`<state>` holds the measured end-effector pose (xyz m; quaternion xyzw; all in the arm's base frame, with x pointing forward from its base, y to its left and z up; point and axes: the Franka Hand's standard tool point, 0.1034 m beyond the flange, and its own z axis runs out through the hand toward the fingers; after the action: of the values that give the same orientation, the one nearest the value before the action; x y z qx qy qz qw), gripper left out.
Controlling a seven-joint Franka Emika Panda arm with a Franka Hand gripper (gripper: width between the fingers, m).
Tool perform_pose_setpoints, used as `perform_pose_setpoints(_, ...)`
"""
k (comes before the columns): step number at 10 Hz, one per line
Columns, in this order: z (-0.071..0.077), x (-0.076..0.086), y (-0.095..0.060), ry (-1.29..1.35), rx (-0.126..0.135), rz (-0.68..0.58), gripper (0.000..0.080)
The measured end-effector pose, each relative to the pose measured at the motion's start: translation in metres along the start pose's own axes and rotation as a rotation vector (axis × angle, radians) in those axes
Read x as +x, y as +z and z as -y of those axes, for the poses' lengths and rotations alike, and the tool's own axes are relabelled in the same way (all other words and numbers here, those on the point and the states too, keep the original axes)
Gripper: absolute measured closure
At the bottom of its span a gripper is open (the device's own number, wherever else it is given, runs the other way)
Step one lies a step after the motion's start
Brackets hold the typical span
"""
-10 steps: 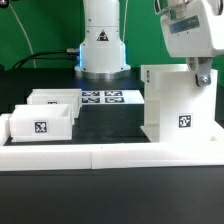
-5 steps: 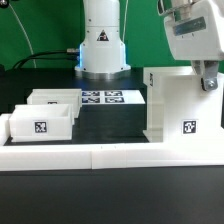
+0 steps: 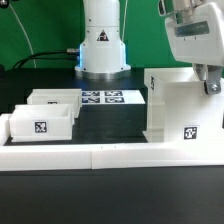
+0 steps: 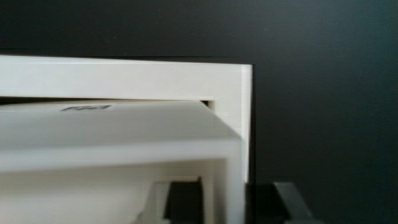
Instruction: Assemble drawer
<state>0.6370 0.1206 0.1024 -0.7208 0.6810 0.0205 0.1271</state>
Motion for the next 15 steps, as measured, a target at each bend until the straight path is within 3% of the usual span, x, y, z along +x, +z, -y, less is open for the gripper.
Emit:
perform_pose_setpoints(1, 0.000, 0.000, 0.000, -0.001, 0.000, 0.000, 0.0552)
perform_pose_setpoints(2, 0.000, 0.000, 0.000, -0.002, 0.000, 0.000, 0.0351)
perform_pose_setpoints(3, 0.000, -0.001, 0.000, -0.003, -0.001, 0.000, 0.0226)
perform_pose_setpoints(4, 0.000, -0.001, 0.000, -0.004, 0.000, 0.000, 0.0226)
perform_pose_setpoints(5, 0.000, -0.001, 0.000, -0.005, 0.000, 0.000, 0.0164)
perform_pose_setpoints(9, -0.006, 0.000, -0.006, -0.112, -0.004, 0.003, 0.0150)
perform_pose_setpoints(12, -0.039, 0.006, -0.034, -0.224, 0.000, 0.010, 0.0150)
perform_pose_setpoints(15, -0.044, 0.018, -0.059, -0.316, 0.028, 0.013, 0.0150)
